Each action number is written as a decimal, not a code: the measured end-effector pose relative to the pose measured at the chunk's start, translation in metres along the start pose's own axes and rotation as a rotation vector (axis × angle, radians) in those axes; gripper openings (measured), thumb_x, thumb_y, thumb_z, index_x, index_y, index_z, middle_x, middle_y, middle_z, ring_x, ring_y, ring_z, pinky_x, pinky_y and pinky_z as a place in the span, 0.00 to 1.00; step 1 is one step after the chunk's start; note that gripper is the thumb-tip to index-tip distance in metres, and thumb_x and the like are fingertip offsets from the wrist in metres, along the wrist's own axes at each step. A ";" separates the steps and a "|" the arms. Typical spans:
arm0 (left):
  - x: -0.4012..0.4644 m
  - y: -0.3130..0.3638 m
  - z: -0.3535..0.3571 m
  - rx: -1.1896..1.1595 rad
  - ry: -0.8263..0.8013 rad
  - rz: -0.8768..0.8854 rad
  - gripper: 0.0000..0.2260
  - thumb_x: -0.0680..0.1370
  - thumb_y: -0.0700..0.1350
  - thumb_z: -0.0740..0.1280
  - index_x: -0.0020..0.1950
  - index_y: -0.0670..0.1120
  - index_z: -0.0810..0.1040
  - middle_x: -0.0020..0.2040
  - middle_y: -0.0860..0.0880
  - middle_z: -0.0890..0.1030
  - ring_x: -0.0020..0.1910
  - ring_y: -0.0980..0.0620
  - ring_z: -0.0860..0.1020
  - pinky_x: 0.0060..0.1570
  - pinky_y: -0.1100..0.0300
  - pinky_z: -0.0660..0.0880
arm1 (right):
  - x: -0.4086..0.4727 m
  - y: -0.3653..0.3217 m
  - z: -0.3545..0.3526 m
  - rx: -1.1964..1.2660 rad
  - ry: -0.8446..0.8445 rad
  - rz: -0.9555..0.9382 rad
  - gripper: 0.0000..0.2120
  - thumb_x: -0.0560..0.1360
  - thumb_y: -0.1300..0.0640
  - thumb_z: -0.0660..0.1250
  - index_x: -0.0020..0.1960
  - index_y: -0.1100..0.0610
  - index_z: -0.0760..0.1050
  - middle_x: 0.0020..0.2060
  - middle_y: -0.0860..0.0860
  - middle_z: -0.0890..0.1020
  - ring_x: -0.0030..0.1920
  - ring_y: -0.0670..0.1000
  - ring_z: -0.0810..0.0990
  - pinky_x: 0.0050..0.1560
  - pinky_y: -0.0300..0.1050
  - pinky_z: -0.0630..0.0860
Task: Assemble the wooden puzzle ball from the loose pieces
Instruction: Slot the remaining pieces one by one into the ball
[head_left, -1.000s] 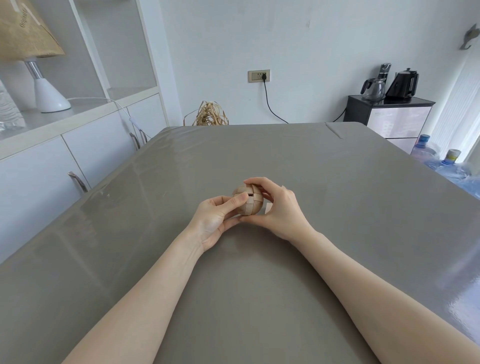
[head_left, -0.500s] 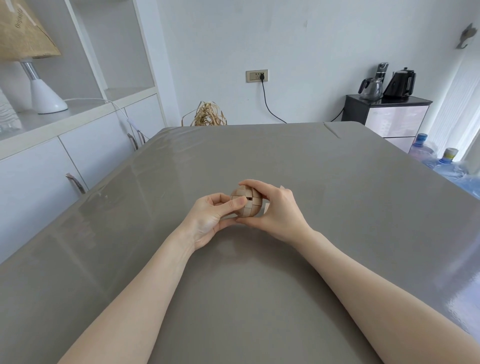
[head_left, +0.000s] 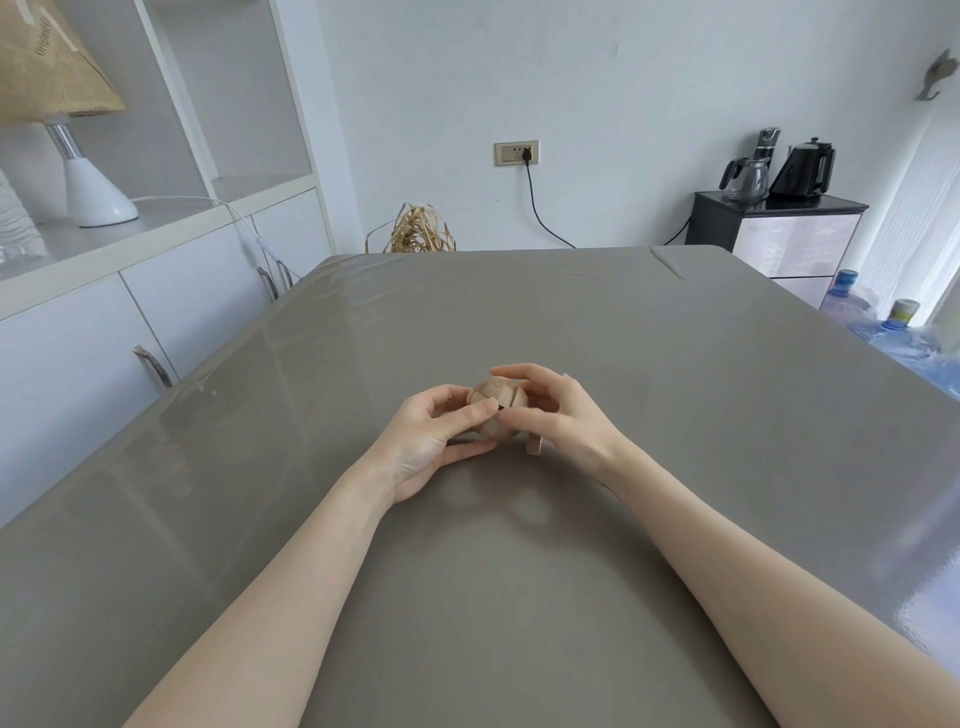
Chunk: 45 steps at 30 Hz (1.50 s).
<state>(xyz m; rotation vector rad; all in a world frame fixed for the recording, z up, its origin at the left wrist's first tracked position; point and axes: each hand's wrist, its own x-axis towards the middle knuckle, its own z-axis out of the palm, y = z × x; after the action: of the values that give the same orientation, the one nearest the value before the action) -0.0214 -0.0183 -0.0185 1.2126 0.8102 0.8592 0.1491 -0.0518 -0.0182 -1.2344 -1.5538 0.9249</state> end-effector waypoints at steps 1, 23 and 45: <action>0.000 0.000 0.000 0.002 0.000 0.002 0.20 0.67 0.45 0.72 0.55 0.37 0.76 0.52 0.41 0.79 0.53 0.45 0.81 0.51 0.53 0.80 | 0.001 0.000 0.000 0.022 0.006 0.012 0.23 0.68 0.50 0.68 0.62 0.54 0.75 0.32 0.45 0.78 0.38 0.47 0.76 0.36 0.49 0.76; -0.007 -0.007 0.016 0.641 0.147 0.545 0.28 0.64 0.41 0.80 0.61 0.54 0.77 0.56 0.56 0.78 0.57 0.61 0.74 0.47 0.61 0.79 | -0.002 -0.002 0.002 0.125 0.060 0.087 0.14 0.67 0.51 0.68 0.53 0.49 0.79 0.47 0.57 0.84 0.52 0.58 0.82 0.53 0.62 0.78; -0.005 -0.002 0.011 0.699 0.136 0.551 0.28 0.64 0.40 0.80 0.62 0.51 0.77 0.56 0.59 0.78 0.58 0.58 0.76 0.50 0.58 0.80 | 0.000 -0.006 -0.007 0.151 0.084 0.105 0.05 0.73 0.62 0.69 0.49 0.58 0.77 0.42 0.54 0.85 0.38 0.47 0.84 0.45 0.41 0.80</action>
<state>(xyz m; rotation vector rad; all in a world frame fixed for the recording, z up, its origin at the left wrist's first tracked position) -0.0139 -0.0279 -0.0185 2.0726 0.9380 1.1540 0.1544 -0.0525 -0.0105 -1.2397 -1.3391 1.0249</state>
